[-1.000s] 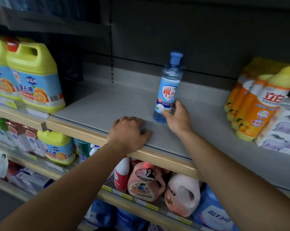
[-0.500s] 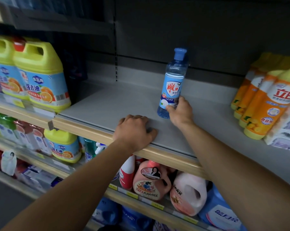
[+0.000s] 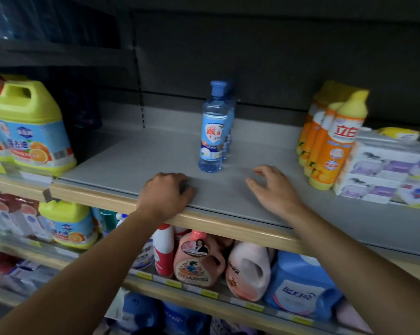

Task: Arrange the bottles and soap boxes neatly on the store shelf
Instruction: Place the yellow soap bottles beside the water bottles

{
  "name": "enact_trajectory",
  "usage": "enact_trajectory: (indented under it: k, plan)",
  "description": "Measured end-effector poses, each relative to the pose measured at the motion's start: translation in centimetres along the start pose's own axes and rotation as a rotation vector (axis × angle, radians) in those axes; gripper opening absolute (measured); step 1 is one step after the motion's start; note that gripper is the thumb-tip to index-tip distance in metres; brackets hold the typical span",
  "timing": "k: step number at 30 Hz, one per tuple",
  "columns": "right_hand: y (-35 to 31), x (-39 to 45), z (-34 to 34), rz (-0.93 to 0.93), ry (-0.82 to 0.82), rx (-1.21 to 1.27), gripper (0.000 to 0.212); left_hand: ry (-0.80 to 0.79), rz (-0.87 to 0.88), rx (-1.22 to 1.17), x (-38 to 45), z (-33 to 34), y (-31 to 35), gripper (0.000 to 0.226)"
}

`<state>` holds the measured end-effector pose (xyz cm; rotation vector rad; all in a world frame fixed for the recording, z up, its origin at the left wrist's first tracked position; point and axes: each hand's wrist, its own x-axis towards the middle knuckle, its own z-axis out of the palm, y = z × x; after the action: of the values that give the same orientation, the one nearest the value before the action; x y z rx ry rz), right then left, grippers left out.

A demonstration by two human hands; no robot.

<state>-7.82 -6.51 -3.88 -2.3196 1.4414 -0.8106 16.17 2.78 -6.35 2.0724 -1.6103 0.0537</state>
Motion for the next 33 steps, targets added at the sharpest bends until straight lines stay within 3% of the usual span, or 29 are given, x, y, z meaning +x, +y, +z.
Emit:
enact_trajectory:
  k: [4, 12, 22, 29, 33]
  plan:
    - [4.9, -4.7, -5.1, 0.04, 0.041, -0.135, 0.04, 0.009, 0.038, -0.222, -0.3, 0.3, 3.9, 0.036]
    - [13.5, -9.2, -11.6, 0.275, -0.032, -0.436, 0.056, -0.04, 0.214, -0.509, 0.1, 2.2, 17.6, 0.038]
    - [15.9, -9.7, -10.6, 0.315, -0.041, -0.422, 0.069, 0.017, 0.201, -0.593, 4.7, 4.3, 26.8, 0.042]
    - [16.0, -9.8, -10.5, 0.289, -0.016, -0.429, 0.071, 0.23, 0.267, -0.596, 10.4, 3.2, 32.0, 0.053]
    - [15.8, -9.9, -10.7, 0.283, -0.022, -0.426, 0.068, 0.19, 0.288, -0.526, 12.8, 3.6, 33.8, 0.059]
